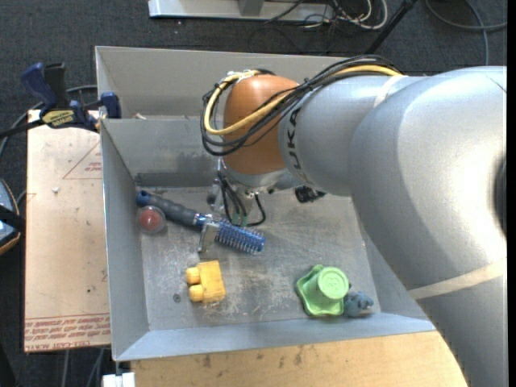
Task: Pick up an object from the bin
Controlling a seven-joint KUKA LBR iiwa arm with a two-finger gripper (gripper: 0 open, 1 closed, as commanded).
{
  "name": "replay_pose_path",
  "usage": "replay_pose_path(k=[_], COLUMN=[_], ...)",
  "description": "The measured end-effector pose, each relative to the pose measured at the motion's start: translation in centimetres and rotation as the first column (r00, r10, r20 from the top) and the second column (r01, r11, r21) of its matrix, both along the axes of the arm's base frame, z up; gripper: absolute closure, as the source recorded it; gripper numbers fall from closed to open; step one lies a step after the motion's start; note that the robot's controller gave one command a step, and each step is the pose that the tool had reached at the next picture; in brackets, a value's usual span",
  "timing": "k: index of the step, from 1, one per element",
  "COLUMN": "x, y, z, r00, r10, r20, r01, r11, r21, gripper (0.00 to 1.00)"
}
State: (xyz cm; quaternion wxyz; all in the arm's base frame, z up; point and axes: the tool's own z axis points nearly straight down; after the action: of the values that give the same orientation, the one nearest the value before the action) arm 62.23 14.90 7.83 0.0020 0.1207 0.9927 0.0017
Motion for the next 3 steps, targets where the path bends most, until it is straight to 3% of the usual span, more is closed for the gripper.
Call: replay_pose_path(k=[1,2,3], x=[0.1,0.2,0.2], y=[0.1,0.1,0.1], z=[0.1,0.2,3.1], r00=[1.000,1.000,1.000], r10=[0.000,0.000,0.000], r20=[-0.001,0.003,-0.002], r01=[0.000,0.000,0.000], r11=[1.000,1.000,1.000], r21=[0.000,0.001,0.000], gripper=[0.00,1.00,1.00])
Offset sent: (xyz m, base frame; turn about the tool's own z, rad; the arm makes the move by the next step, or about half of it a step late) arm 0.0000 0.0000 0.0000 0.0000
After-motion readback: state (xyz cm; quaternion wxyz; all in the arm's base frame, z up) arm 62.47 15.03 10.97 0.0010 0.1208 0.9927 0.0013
